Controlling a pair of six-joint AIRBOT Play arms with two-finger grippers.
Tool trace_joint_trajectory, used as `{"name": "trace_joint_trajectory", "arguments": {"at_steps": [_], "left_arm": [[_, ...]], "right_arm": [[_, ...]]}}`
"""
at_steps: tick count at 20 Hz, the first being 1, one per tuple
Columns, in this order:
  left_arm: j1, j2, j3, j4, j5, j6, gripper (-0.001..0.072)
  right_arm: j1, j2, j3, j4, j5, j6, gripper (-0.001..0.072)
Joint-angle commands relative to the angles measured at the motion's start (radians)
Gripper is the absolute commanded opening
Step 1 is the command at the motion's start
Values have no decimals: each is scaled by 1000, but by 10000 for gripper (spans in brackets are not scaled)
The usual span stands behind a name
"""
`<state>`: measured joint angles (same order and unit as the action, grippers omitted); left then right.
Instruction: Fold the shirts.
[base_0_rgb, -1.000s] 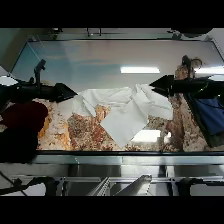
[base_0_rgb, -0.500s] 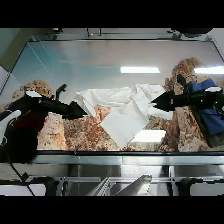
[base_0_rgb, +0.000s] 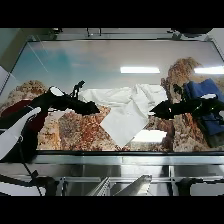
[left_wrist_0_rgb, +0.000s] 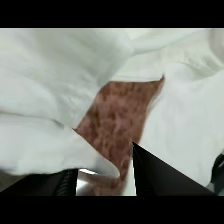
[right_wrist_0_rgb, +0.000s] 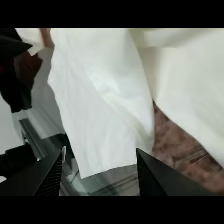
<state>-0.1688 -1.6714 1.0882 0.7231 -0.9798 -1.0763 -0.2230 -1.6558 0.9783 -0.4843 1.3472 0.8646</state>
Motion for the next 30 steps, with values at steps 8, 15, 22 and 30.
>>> {"name": "trace_joint_trajectory", "arguments": {"at_steps": [8,15,22,30], "left_arm": [[-3,-45,147,131,-90,-70,339],[-21,-89,150,115,-75,-77,10],[53,166,203,-65,-219,-11,15],[588,810,718,-341,-272,132,19]], "right_arm": [[180,-9,-4,-80,-306,-1,502],[230,-9,-2,-56,-286,-5,29],[158,183,109,188,-44,-34,24],[-283,871,546,568,-166,-72,25]]}}
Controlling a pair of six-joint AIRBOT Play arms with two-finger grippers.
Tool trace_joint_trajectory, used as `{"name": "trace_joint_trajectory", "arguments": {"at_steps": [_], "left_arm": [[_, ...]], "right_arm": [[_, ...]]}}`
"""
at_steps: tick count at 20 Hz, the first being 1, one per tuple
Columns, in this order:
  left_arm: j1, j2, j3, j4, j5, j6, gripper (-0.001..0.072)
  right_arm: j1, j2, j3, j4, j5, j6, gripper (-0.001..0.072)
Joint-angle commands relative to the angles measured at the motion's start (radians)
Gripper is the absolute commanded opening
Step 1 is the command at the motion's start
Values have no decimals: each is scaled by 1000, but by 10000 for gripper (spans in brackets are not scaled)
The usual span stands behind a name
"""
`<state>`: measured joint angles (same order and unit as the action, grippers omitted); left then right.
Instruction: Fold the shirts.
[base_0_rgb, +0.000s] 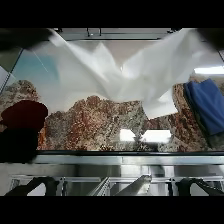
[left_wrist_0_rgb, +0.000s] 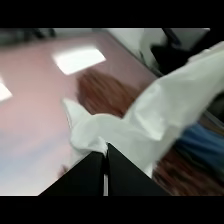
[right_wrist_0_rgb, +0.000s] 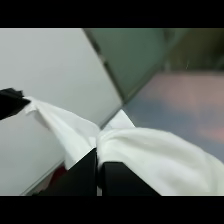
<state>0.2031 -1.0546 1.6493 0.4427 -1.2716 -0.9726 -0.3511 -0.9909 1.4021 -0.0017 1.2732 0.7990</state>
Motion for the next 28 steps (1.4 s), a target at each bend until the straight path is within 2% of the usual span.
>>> {"name": "trace_joint_trajectory", "arguments": {"at_steps": [1,3,4,6,8,9,11,13,15,17,20,22,24,25,26,27,28], "left_arm": [[332,248,188,-60,19,25,19],[541,325,214,-63,14,2,20],[599,348,205,-61,19,0,20],[603,357,153,-78,23,-42,20],[529,325,75,-77,2,-39,20],[485,299,47,-77,-23,-37,20],[375,232,-6,-76,-61,34,19],[239,136,-48,-60,-31,91,19],[119,4,-75,-2,47,122,19],[28,-161,-73,98,126,131,19],[-38,-480,18,192,210,130,19],[-51,-710,134,193,202,125,17],[-51,-904,258,183,173,103,18],[-50,-972,314,188,155,58,162],[-38,-1020,359,193,126,24,421],[-20,-1047,398,194,79,11,665],[6,-1056,428,194,22,-20,710]], "right_arm": [[-225,276,138,85,-123,-7,24],[-348,392,144,83,-196,-8,24],[-395,434,144,68,-240,-7,24],[-473,488,144,10,-331,-7,24],[-521,482,142,-35,-327,6,24],[-525,454,141,-34,-261,39,24],[-520,370,121,-12,-98,90,24],[-454,283,36,-8,-30,91,24],[-289,179,-95,-52,-62,47,24],[-81,61,-241,-120,-228,-38,24],[231,-198,-380,-126,-752,-255,24],[374,-406,-362,-109,-1053,-326,25],[429,-585,-287,-107,-1143,-328,30],[430,-648,-246,-107,-1125,-315,47],[426,-688,-211,-107,-1107,-267,248],[419,-699,-190,-107,-1098,-240,488],[406,-689,-175,-108,-1070,-238,551]]}}
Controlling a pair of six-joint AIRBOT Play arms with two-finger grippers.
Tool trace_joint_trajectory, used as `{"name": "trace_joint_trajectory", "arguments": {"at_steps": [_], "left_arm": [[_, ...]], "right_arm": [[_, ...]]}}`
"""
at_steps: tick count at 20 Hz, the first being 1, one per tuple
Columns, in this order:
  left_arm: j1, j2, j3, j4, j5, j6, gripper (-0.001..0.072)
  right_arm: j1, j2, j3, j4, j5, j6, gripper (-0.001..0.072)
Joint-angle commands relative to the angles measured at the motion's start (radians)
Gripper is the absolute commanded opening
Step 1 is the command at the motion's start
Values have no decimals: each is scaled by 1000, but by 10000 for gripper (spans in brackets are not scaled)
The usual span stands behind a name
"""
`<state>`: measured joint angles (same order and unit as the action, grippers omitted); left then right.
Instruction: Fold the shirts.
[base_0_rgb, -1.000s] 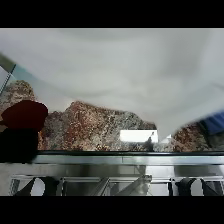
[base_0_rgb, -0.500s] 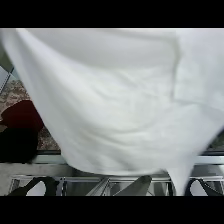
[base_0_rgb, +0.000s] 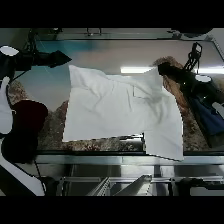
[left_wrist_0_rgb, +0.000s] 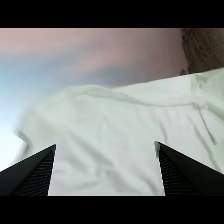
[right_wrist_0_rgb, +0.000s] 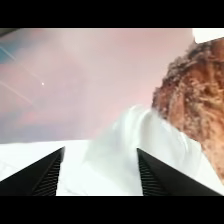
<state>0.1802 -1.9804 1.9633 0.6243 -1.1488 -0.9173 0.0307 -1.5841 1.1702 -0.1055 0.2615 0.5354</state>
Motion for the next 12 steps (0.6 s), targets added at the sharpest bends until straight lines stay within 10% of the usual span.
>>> {"name": "trace_joint_trajectory", "arguments": {"at_steps": [1,5,8,12], "left_arm": [[56,-117,116,13,-145,-111,710],[182,29,-27,13,-270,-199,709],[241,160,-257,18,-407,-228,709],[248,390,-806,202,-344,-224,692]], "right_arm": [[5,-72,61,-8,-24,26,551],[-142,88,61,-109,328,94,345],[-303,177,60,-271,618,349,296],[-543,210,22,-350,971,385,248]]}}
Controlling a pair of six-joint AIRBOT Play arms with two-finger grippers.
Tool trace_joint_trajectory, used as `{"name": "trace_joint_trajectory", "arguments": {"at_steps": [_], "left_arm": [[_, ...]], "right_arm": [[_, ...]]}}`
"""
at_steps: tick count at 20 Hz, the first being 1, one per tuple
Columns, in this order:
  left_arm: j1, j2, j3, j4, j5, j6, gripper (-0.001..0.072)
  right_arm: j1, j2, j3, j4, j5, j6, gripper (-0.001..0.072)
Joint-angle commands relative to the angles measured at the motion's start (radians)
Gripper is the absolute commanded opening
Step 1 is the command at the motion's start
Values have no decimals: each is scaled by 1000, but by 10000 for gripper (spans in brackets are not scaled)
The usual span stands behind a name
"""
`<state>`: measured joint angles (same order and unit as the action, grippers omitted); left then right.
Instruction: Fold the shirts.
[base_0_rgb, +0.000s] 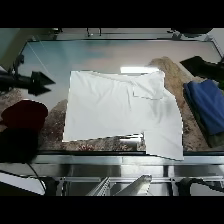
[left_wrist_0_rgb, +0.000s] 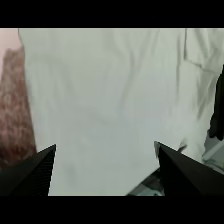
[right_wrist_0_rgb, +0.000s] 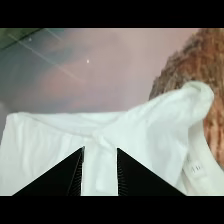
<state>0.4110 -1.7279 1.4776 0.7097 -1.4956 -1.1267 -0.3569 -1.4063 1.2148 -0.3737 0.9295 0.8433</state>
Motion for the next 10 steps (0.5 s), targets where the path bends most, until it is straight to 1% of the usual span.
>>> {"name": "trace_joint_trajectory", "arguments": {"at_steps": [1,2,4,5,7,10], "left_arm": [[18,177,-443,149,34,-9,693],[18,208,-542,168,71,-9,692],[18,257,-693,163,174,-9,692],[18,267,-739,163,202,-9,691],[18,264,-787,161,232,-9,691],[17,249,-811,125,238,-8,690]], "right_arm": [[-206,32,-45,-89,359,72,248],[-256,32,-77,-89,391,61,248],[-322,32,-143,-88,400,46,248],[-341,32,-171,-87,401,37,248],[-353,32,-208,-87,404,-1,248],[-352,31,-217,-87,403,-5,248]]}}
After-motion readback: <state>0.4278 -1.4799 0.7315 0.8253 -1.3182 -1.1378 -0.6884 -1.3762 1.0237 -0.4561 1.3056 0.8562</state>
